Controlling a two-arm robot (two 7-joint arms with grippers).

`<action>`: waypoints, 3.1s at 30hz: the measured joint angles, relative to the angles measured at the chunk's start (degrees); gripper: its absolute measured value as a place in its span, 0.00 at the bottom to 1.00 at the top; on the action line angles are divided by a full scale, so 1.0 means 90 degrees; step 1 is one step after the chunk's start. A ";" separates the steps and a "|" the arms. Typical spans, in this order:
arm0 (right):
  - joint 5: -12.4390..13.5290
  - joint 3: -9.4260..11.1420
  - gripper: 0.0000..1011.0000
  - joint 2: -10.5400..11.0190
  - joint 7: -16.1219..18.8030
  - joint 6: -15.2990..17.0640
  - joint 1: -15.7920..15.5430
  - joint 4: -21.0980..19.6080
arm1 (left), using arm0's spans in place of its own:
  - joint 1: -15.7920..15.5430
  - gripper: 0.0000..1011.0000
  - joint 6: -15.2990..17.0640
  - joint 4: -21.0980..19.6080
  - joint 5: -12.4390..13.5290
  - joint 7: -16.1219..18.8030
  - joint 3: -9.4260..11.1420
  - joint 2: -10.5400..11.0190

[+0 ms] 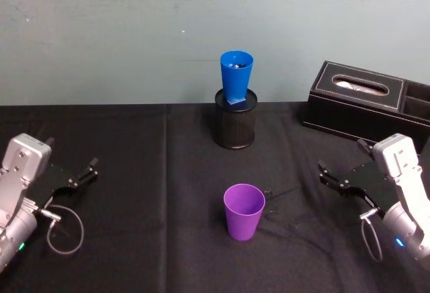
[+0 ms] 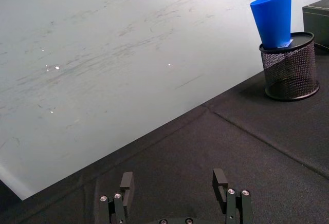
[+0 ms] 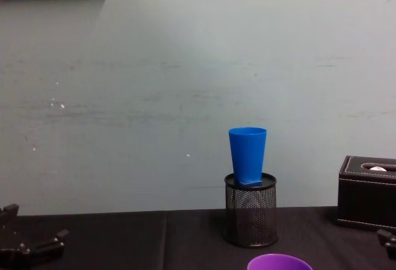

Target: Pick up one cup with a gripper and tap it against the other cup.

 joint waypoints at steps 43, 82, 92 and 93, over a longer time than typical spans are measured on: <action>0.0000 0.0000 0.99 0.0000 0.0000 0.0000 0.0000 0.0000 | 0.0000 0.99 0.0000 0.0000 0.0000 0.0000 0.0000 0.0000; 0.0000 0.0000 0.99 0.0000 0.0000 0.0000 0.0000 0.0000 | 0.0000 0.99 0.0000 0.0000 0.0000 0.0000 0.0000 0.0000; 0.0000 0.0000 0.99 0.0000 0.0000 0.0000 0.0000 0.0000 | 0.0000 0.99 0.0000 0.0000 0.0000 0.0000 0.0000 0.0000; 0.0000 0.0000 0.99 0.0000 0.0000 0.0000 0.0000 0.0000 | 0.0000 0.99 0.0000 0.0000 0.0000 0.0000 0.0000 0.0000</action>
